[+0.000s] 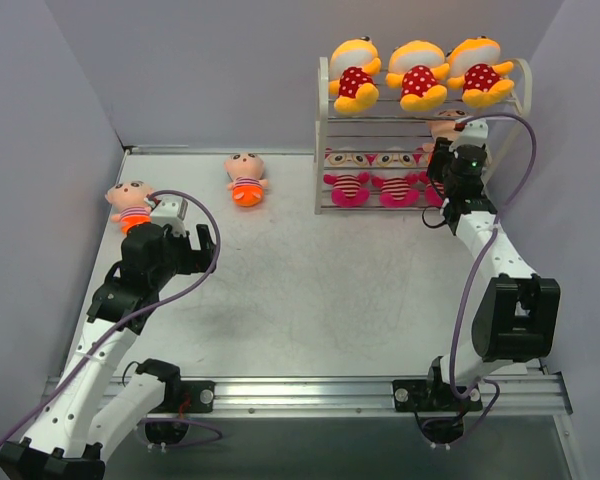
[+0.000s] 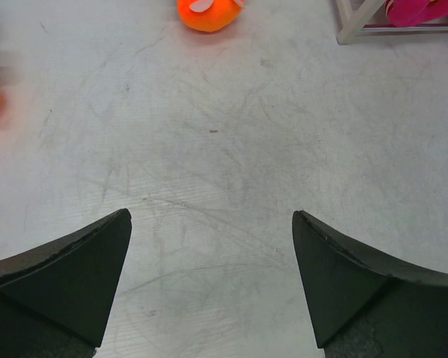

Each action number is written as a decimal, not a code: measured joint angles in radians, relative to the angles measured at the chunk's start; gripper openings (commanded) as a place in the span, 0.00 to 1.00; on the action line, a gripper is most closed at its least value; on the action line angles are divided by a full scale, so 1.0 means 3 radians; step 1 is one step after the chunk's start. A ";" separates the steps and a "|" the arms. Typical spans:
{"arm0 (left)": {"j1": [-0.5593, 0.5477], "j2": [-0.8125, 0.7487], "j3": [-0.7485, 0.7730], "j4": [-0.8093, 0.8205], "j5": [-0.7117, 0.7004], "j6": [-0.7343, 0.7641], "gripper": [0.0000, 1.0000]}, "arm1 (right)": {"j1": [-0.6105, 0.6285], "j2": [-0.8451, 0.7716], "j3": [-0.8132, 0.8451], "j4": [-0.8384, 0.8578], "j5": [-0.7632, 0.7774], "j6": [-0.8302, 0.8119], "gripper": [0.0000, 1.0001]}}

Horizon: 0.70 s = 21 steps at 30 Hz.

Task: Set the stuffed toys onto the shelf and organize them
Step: Place the stuffed toy onto shelf

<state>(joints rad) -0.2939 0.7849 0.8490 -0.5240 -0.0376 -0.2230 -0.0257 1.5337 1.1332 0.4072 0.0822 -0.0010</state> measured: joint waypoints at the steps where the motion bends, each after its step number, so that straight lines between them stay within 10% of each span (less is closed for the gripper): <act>1: 0.0000 0.0000 0.0000 0.0000 0.0000 0.0000 0.97 | 0.0000 0.0006 0.0008 0.0005 0.0001 0.0000 0.50; 21: -0.0052 0.0000 -0.0004 -0.0001 -0.0001 0.0003 0.97 | -0.0214 0.0060 0.0006 0.0206 -0.0134 -0.0034 0.09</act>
<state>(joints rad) -0.3096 0.7849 0.8478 -0.5243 -0.0380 -0.2222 -0.0898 1.5517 1.1351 0.4690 0.0422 -0.0113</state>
